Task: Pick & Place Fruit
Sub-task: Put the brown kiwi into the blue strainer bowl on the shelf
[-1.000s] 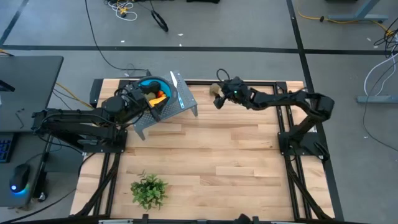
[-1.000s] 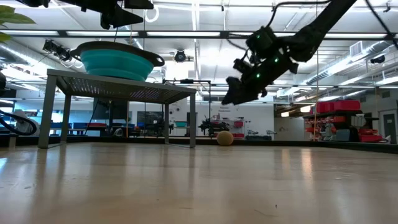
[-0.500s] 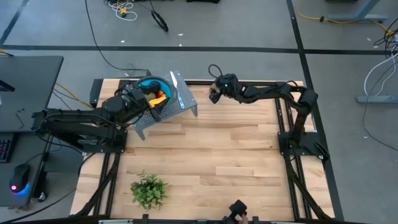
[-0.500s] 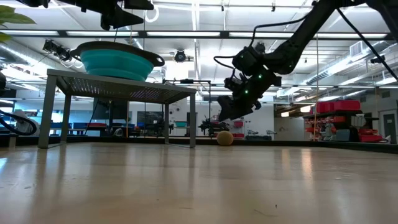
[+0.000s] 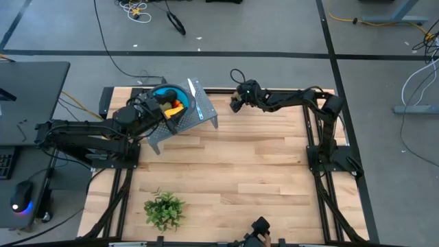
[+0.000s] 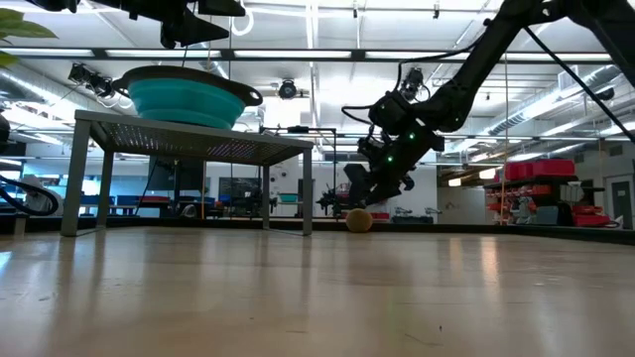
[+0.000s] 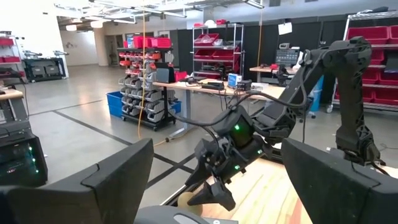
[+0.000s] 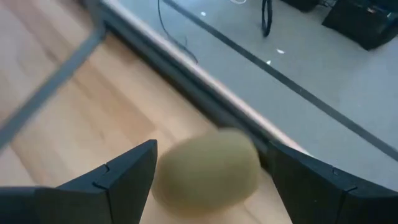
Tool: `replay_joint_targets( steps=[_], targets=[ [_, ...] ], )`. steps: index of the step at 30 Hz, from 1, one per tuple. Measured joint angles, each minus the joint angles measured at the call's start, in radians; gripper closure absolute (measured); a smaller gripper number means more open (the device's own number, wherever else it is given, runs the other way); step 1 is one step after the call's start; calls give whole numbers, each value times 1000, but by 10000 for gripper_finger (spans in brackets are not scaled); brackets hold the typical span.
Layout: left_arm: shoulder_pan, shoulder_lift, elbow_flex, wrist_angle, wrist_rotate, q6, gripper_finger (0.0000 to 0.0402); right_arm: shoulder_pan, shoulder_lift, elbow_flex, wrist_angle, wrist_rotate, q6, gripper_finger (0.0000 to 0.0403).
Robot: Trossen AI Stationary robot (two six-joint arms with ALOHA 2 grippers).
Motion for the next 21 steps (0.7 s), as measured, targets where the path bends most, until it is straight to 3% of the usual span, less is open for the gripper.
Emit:
replay_joint_targets(
  steps=[5,13,21],
  targets=[
    [0,0,0,0,0,1,41,0,12,40,-34,-3,21,91],
    [0,0,0,-2,0,-1,41,2,81,163,-237,9,44,91],
    [0,0,0,-3,0,-1,41,1,81,169,-266,19,38,91]
  ],
)
